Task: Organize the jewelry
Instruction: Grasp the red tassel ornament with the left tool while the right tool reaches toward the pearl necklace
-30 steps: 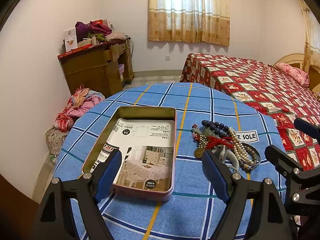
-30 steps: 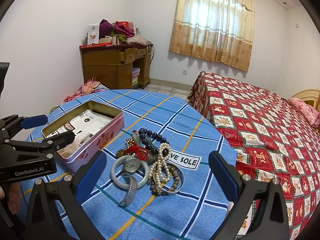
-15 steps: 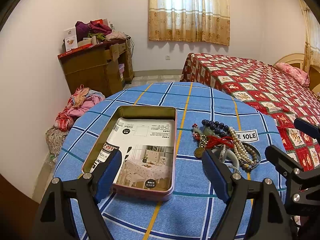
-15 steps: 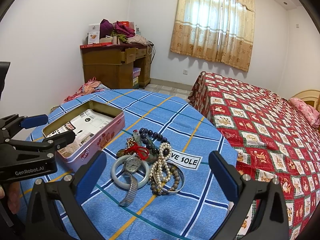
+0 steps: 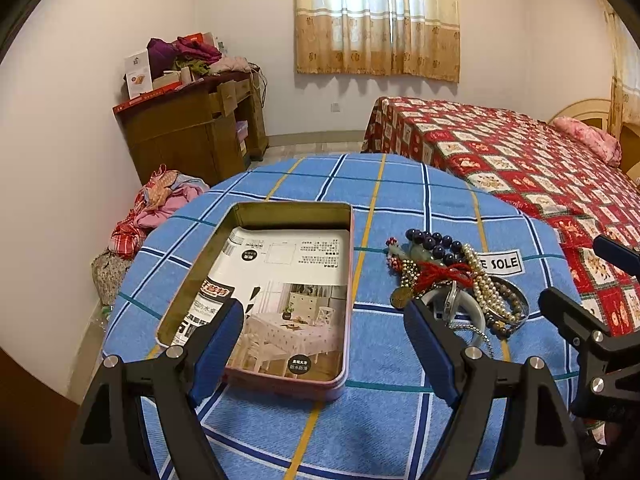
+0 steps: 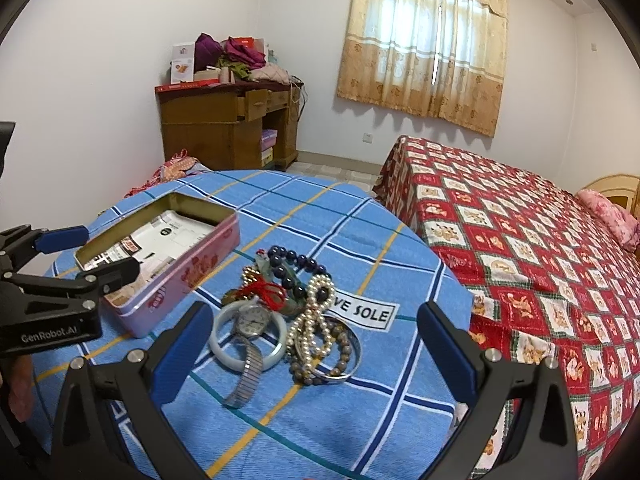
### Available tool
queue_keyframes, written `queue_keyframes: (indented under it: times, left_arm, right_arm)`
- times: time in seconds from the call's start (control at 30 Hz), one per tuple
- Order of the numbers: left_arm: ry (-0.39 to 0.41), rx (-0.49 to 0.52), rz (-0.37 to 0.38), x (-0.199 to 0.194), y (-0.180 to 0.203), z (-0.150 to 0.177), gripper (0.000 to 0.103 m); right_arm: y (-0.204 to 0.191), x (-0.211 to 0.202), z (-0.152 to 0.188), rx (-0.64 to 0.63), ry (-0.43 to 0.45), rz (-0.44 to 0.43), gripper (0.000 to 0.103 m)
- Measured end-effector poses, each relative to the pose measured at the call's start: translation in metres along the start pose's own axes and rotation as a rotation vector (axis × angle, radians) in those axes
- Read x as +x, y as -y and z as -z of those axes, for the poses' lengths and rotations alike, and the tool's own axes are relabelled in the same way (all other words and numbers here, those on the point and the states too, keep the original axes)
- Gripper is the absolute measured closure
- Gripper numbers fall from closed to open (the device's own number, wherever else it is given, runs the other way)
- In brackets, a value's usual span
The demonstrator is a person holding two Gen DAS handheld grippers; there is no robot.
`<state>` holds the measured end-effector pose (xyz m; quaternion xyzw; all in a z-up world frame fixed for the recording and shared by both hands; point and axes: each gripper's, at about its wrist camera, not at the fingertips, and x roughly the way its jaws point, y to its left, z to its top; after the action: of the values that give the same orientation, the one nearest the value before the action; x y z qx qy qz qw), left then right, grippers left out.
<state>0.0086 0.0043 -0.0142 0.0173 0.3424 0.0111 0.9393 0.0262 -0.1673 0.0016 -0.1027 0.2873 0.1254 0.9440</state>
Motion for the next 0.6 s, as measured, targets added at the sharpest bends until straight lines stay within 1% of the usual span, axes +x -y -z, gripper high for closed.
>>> queue_keyframes:
  times: [0.07, 0.17, 0.27, 0.33, 0.4, 0.5, 0.6]
  left_arm:
    - [-0.009, 0.005, 0.005, 0.005, 0.003, 0.0, 0.021]
    - [-0.02, 0.038, 0.024, 0.013, 0.014, 0.0, 0.021]
    - [-0.02, 0.077, 0.038, 0.022, 0.03, -0.003, 0.021]
    - [-0.021, 0.098, 0.046, 0.029, 0.04, -0.007, 0.021]
    - [-0.023, 0.116, 0.054, 0.037, 0.049, -0.01, 0.021]
    - [-0.031, 0.133, 0.079, 0.046, 0.063, -0.015, 0.021]
    - [-0.037, 0.174, 0.076, 0.057, 0.078, -0.017, 0.021]
  right_arm:
    - [0.008, 0.003, 0.004, 0.011, -0.007, 0.009, 0.0]
    - [0.018, 0.011, 0.011, 0.03, -0.029, 0.021, 0.0]
    - [0.026, 0.021, 0.017, 0.049, -0.056, 0.029, 0.003]
    - [0.032, 0.025, 0.02, 0.059, -0.068, 0.025, 0.007]
    - [0.035, 0.029, 0.023, 0.068, -0.077, 0.026, 0.007]
    - [0.041, 0.032, 0.026, 0.084, -0.082, 0.03, 0.007]
    - [0.043, 0.032, 0.028, 0.093, -0.074, 0.036, 0.007]
